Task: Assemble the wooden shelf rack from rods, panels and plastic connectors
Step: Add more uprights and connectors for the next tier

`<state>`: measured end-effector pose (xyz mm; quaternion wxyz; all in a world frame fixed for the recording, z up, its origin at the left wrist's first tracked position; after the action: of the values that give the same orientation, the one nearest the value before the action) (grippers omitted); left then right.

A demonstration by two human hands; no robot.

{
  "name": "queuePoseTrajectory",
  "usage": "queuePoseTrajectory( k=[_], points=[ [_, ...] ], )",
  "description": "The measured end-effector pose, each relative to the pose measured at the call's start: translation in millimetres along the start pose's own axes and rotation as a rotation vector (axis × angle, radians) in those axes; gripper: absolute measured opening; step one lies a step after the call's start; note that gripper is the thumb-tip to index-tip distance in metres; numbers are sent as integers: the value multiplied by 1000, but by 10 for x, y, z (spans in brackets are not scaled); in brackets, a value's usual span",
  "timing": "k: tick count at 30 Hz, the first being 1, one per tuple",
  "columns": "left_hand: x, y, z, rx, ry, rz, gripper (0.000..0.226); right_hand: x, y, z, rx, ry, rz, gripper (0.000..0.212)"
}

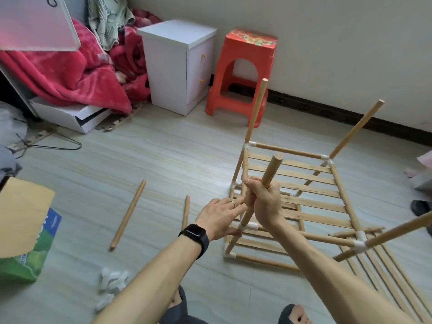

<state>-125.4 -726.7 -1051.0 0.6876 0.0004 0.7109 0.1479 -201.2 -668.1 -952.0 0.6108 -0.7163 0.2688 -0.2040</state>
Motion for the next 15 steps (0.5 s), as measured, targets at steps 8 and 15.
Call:
queuePoseTrajectory(
  k=[8,15],
  points=[
    [-1125,-16,-33,-368,235,1044,40,-615,939,646,167,-263,1225,51],
    [-1833,868,-261,-183,330,1355,58,-594,888,463,205,-366,1485,24]
  ],
)
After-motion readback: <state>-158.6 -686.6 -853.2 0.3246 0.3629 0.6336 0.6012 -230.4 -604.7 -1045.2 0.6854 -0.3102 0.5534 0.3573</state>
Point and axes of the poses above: each hand's wrist, its own z-axis away from the middle knuckle, its own x-axis out of the palm, y = z × x, the point moved 6 cm from there along -z, towards the middle knuckle
